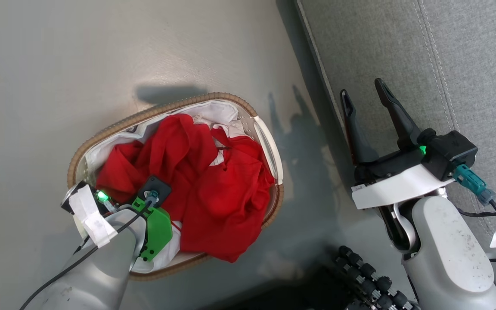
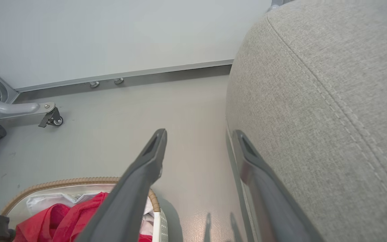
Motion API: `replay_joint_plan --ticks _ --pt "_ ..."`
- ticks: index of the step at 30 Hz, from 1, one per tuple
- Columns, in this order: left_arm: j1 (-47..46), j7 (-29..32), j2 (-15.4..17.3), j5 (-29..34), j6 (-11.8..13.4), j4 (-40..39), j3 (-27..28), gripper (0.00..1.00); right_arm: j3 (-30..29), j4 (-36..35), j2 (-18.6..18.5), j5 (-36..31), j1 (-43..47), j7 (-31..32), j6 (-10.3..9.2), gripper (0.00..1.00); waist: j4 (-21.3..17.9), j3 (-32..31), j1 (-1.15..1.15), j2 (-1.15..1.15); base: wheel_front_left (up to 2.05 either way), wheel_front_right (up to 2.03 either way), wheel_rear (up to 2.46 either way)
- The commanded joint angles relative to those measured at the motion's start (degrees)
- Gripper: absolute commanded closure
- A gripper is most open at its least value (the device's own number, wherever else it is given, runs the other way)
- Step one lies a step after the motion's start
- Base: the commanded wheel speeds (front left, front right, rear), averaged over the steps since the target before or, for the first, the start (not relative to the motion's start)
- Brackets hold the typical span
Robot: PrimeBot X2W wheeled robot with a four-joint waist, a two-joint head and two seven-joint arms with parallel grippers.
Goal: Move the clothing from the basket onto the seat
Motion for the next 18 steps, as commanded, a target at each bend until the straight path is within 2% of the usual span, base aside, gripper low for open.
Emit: replay_joint_plan --ticks 1,10,18 --pt "0.12 -0.68 -0.16 -0.23 0.36 0.01 -0.17 1.00 -0.13 0.26 -0.16 -0.68 0.28 -0.29 -0.04 0.00 0.86 -1.36 0.00 0.00 0.00 0.00 0.00" --pt "3.95 -2.94 -1.36 -2.51 -0.07 -4.14 -0.21 1.00 -0.36 1.54 -0.17 -2.77 2.73 -0.29 -0.04 0.00 3.41 -8.66 0.00 0.00 0.00 0.00 0.00" --pt "11.19 -2.88 -0.68 -3.51 -0.55 -18.33 -1.32 1.00 -1.58 2.83 -0.18 -5.56 6.39 -0.29 -0.04 0.00 6.82 -17.46 0.00 0.00 0.00 0.00 0.00"
